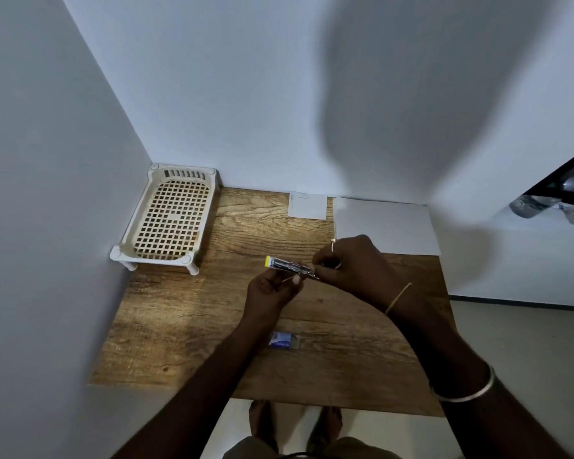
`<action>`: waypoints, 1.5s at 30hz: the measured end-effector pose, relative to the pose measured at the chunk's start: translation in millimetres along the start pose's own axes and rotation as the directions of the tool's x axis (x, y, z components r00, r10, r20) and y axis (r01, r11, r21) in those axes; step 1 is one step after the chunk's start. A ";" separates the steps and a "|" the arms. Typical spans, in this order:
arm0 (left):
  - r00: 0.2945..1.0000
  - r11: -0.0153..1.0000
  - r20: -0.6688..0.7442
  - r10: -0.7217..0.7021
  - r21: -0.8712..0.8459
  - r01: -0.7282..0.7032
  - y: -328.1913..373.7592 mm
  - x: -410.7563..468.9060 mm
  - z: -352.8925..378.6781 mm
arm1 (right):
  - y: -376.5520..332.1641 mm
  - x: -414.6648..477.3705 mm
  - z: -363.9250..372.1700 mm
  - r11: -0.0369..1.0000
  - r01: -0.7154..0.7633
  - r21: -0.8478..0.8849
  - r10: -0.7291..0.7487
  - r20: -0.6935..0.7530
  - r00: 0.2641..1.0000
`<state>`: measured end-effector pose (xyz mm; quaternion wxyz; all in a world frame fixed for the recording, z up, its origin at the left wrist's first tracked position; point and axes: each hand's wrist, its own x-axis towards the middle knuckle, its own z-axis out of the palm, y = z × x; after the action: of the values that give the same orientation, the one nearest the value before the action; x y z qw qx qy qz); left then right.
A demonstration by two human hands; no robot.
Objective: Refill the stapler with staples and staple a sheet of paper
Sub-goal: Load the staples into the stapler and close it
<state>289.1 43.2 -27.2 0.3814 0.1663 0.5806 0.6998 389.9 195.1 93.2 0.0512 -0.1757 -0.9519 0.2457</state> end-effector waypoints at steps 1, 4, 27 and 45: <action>1.000 0.999 0.001 0.014 -0.038 -0.014 6.3 0.1 3.6 | -5.2 0.1 -8.5 1.000 0.024 -0.003 -0.024 -0.002 1.000; 0.996 0.988 0.047 0.069 -0.143 -0.062 27.9 0.3 13.4 | -18.7 -1.2 -32.8 0.998 0.054 0.015 -0.053 -0.039 0.998; 0.988 0.910 -0.078 0.133 -0.386 -0.153 90.2 -2.6 50.2 | -89.6 33.3 -84.4 0.998 0.021 0.061 -0.012 -0.150 0.989; 0.980 0.924 -0.152 0.132 -0.340 -0.177 95.7 -11.0 52.0 | -100.2 30.9 -75.2 0.997 -0.067 -0.044 0.063 -0.082 0.995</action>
<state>298.9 67.6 79.1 0.3110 0.0964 0.4541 0.8293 343.8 158.1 207.9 0.0774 -0.2175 -0.9483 0.2178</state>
